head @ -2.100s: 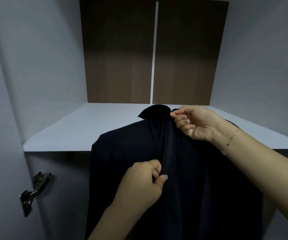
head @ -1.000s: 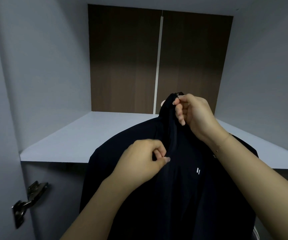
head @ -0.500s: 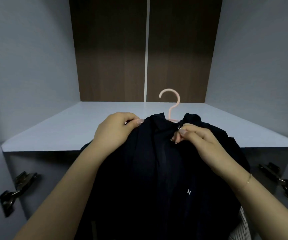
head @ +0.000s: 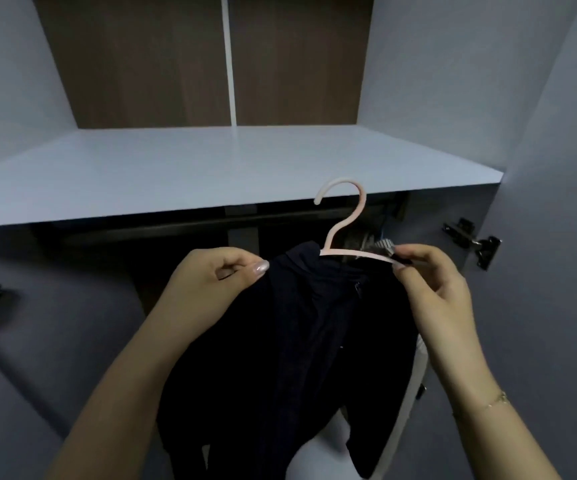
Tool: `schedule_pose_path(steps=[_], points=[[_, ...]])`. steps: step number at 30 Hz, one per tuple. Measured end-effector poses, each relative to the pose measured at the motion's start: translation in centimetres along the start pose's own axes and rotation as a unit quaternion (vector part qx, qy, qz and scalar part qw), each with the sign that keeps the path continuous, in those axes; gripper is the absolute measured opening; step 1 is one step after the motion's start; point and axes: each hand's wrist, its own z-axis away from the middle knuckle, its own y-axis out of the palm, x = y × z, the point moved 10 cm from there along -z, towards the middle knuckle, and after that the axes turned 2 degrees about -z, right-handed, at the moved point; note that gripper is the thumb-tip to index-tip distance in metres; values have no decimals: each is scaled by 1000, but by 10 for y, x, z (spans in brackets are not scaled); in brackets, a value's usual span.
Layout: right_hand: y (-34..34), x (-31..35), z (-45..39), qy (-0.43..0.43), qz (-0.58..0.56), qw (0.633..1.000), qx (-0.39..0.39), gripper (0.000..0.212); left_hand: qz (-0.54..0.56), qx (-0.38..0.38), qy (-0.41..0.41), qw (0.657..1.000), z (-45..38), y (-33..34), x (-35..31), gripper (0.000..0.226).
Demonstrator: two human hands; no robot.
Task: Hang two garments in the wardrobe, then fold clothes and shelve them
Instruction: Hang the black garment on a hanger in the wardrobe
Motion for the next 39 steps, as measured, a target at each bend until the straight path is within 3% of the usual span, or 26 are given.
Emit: schedule_pose_path(steps=[3, 6, 12, 19, 22, 26, 28, 30, 32, 36, 37, 39], points=[[-15, -32, 25, 4, 116, 993, -30, 27, 51, 14, -30, 998, 25, 9, 30, 11], [-7, -60, 50, 26, 166, 985, 40, 44, 75, 40, -49, 995, 49, 22, 54, 12], [26, -61, 81, -74, 239, 941, 227, 35, 90, 61, -61, 992, 77, 43, 84, 17], [-5, -88, 85, -7, 206, 969, 134, 30, 57, 23, -58, 996, 70, 59, 113, 8], [-22, -100, 85, 19, 229, 968, 100, 23, -34, -43, -31, 998, 62, 42, 124, 10], [-25, -91, 84, -35, 329, 939, 90, 25, -90, -105, 30, 990, 70, 35, 118, 13], [-20, -86, 80, -57, 365, 925, 89, 20, -109, -80, 73, 988, 74, 46, 109, 10], [-13, -86, 79, -60, 345, 930, 108, 15, -117, 26, 85, 989, 71, 72, 111, 10], [-6, -88, 81, -64, 309, 940, 131, 12, -99, 96, 51, 989, 66, 88, 121, 9], [7, -79, 87, -126, 267, 944, 150, 12, -43, 52, -109, 992, 38, 78, 146, 33], [10, -78, 86, -135, 256, 945, 154, 13, -76, 93, -167, 979, 32, 86, 157, 43], [15, -75, 84, -142, 235, 947, 164, 16, -114, 226, -298, 920, 34, 109, 182, 64]])
